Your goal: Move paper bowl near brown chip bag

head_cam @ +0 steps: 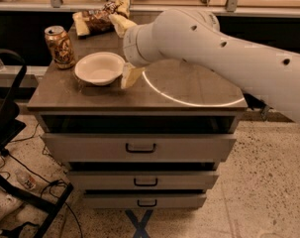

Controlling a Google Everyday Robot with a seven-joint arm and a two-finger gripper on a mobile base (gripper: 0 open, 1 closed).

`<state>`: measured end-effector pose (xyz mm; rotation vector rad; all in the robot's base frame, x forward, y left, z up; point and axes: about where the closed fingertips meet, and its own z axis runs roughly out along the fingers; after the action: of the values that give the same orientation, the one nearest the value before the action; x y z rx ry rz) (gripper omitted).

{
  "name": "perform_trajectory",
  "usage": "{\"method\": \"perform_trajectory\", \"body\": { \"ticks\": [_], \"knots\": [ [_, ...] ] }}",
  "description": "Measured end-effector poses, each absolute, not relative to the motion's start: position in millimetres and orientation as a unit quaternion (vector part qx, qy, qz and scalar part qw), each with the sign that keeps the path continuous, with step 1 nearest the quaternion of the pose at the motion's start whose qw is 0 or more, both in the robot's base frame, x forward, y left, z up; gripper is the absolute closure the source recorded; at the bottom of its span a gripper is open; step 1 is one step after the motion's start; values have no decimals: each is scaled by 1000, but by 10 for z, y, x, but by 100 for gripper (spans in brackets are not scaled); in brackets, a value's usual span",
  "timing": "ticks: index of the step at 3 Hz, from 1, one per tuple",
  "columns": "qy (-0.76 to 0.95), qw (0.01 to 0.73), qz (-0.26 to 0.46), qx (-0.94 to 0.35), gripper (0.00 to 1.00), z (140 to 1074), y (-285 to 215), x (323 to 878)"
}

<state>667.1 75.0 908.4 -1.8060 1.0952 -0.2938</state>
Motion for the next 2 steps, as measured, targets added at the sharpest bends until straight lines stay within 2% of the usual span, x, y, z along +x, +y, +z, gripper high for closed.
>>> {"method": "perform_trajectory", "body": {
  "ticks": [2],
  "knots": [
    [431, 521, -98, -730, 0, 9074, 977, 6713]
  ]
}}
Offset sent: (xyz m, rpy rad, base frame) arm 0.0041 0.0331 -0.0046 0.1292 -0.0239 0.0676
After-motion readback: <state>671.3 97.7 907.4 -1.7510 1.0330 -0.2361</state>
